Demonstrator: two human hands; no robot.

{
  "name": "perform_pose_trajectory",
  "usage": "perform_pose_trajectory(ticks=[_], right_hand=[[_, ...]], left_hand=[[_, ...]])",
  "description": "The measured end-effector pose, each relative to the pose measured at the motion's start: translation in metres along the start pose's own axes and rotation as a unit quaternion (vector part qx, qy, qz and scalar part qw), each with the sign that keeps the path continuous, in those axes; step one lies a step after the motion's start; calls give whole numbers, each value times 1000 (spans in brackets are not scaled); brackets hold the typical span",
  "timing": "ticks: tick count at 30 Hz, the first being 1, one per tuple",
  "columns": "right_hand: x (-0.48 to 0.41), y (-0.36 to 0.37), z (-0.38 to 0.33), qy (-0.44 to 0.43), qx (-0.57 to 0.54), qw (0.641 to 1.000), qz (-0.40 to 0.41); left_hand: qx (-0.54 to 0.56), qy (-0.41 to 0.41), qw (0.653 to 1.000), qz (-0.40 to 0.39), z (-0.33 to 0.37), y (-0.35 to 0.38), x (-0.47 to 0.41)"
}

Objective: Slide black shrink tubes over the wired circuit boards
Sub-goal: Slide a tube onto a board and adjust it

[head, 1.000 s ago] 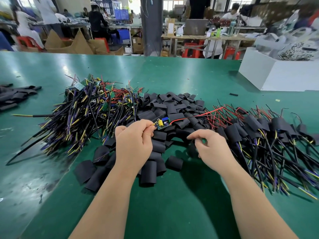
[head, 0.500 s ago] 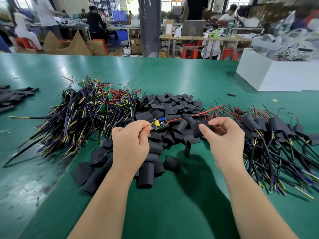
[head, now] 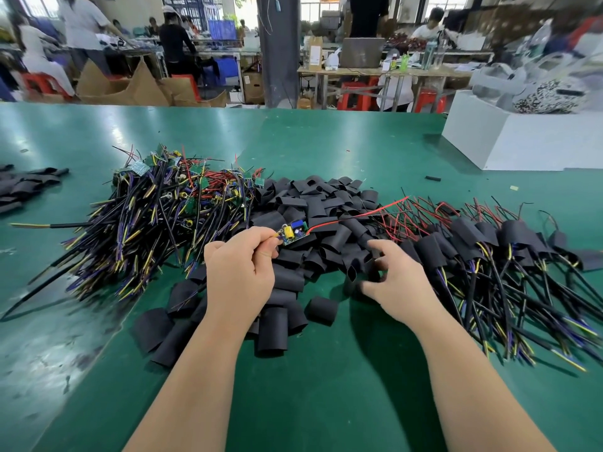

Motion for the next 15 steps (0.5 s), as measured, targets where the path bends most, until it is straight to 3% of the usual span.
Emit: perform_pose_trajectory(ticks=[2, 4, 7, 9, 10, 12, 15], right_hand=[[-2, -3, 0, 28, -90, 995, 33], [-4, -11, -5, 64, -298, 949, 74], [-7, -23, -6, 116, -609, 781, 74], [-7, -29, -4, 115, -731, 670, 58], [-6, -31, -4, 112, -764, 633, 53], [-4, -31, -7, 114, -793, 597, 46], [-3, -29, -13, 118, -806, 579, 37]], left_hand=[[5, 1, 1000, -6, -1, 0, 0], [4, 4, 1000, -14, -1, 0, 0], [12, 15, 1000, -24, -3, 2, 1], [26, 10, 999, -23, -5, 3, 0], [35, 6, 999, -21, -6, 4, 0], [48, 1, 999, -14, -8, 4, 0], [55, 0, 998, -2, -11, 5, 0]])
Point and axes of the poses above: each hand's wrist, its own x-axis away from the middle knuckle, its own y-axis out of the palm, z = x × y, the point moved 2 cm from there along -x, towards the middle knuckle, and after that the axes turned 4 degrees about z, right-handed, at the moved point
